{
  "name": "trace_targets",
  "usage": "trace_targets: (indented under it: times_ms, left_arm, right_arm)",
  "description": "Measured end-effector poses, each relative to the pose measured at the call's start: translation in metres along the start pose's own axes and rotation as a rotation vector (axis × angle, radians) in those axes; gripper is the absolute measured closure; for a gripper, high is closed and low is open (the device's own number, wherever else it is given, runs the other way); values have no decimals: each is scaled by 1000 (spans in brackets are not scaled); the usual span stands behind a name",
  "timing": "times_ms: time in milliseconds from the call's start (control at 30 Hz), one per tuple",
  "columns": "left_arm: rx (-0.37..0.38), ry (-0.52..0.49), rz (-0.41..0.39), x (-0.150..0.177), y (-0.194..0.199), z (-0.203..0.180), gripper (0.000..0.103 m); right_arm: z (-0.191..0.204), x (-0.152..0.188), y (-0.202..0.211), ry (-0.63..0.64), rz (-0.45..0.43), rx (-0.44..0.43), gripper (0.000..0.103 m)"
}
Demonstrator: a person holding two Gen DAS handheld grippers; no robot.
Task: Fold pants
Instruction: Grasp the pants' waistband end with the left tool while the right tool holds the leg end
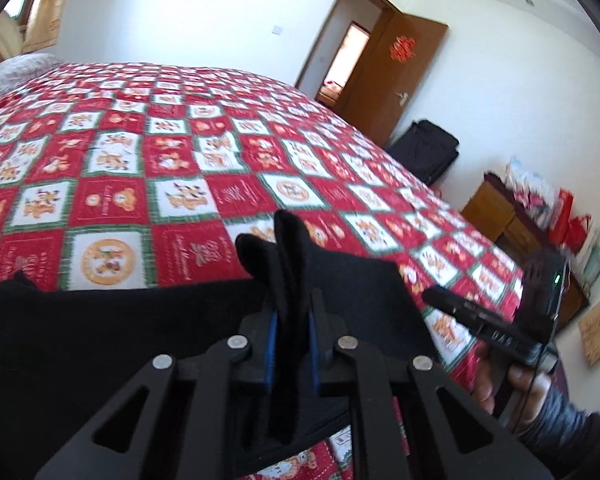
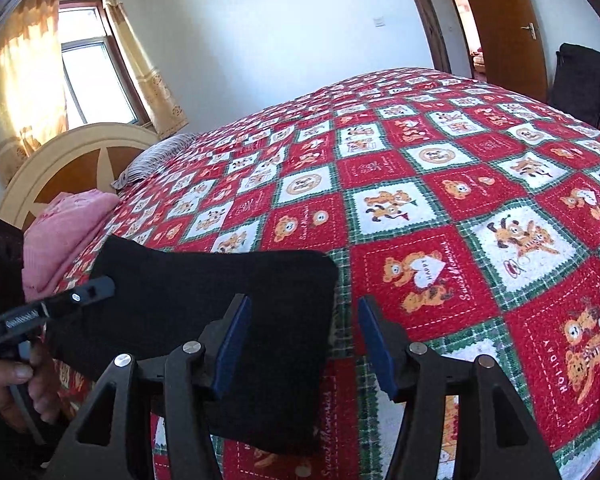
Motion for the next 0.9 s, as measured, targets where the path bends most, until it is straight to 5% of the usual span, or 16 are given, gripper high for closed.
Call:
trace_targets:
  times_ms: [533, 800, 900]
  left_arm:
    - [-108, 178, 22, 25, -1, 77, 90]
    - [-110, 157, -14, 31, 8, 86, 90]
    - [-111, 184, -20, 33, 7, 96, 90]
  right_arm:
    - [31, 7, 11, 146, 29, 10, 45]
    - [75, 48, -8, 391, 195, -20, 45]
    - [77, 51, -9, 385, 199, -30, 45]
Point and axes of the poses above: each gripper's, at about its wrist camera, not at the fingertips, and y roughly against the way its jaws point, z to its left, x to its underside, the point moved 3 cm from there along -y, roughly the way its jaws point, and after that the axes turned 9 degrees about y, right-handed, at the moved point
